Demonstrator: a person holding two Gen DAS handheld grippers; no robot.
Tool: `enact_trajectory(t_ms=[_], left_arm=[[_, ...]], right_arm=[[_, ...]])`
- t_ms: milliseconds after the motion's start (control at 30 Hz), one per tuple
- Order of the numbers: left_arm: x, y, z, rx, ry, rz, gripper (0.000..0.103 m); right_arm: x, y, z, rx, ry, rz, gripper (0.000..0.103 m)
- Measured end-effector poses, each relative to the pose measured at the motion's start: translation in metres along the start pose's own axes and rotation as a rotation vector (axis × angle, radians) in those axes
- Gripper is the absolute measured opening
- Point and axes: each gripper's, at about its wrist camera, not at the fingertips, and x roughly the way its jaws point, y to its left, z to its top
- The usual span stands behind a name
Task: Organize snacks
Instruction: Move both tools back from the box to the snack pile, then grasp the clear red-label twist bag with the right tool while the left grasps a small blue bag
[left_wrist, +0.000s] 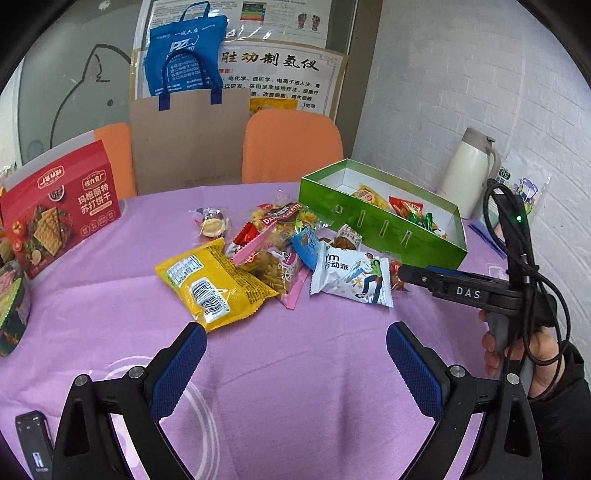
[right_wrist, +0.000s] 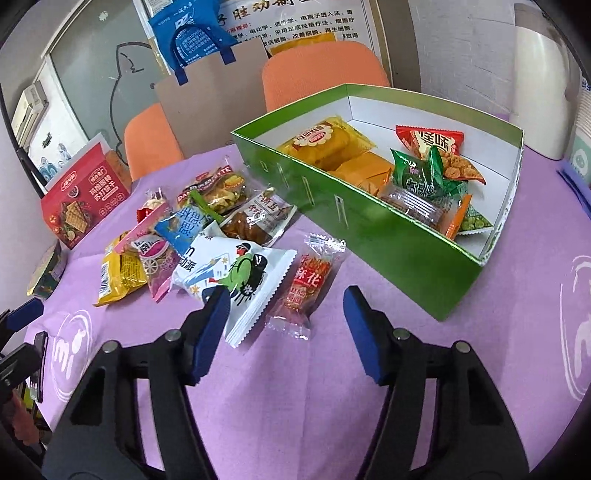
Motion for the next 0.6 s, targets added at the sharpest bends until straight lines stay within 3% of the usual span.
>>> enact_trajectory(t_ms=[67,233,300,333,400,600], left_arm=[[0.001,0.003,0.001,0.001,0.002,0.002,0.099],[0.011,0.005,0.009,0.019,0.025,-0.016,0.085],[0.017,0.001,0.018,0.031,0.038,-0.035,0.075],[0.021,-0.001,0.023,0.039,0.046,-0.047,0.07],[0.029,-0.004,0.033,0.048,0.061,-0.07,0.058],[0.07,-0.012,0.078,0.043,0.096,-0.1,0.058]], right_arm=[[0.008,-0.003,0.004,0.028,0.014,-0.01,0.053],[0.023,-0.003,0.008,0.043,0.038,-0.028,0.049],[0.028,-0.005,0.007,0.046,0.054,-0.025,0.036],[0.03,-0.007,0.006,0.046,0.06,-0.023,0.024],[0.027,-0.011,0.004,0.054,0.062,-0.009,0.023],[0.001,-0.024,-0.012,0.03,0.047,-0.009,0.021]])
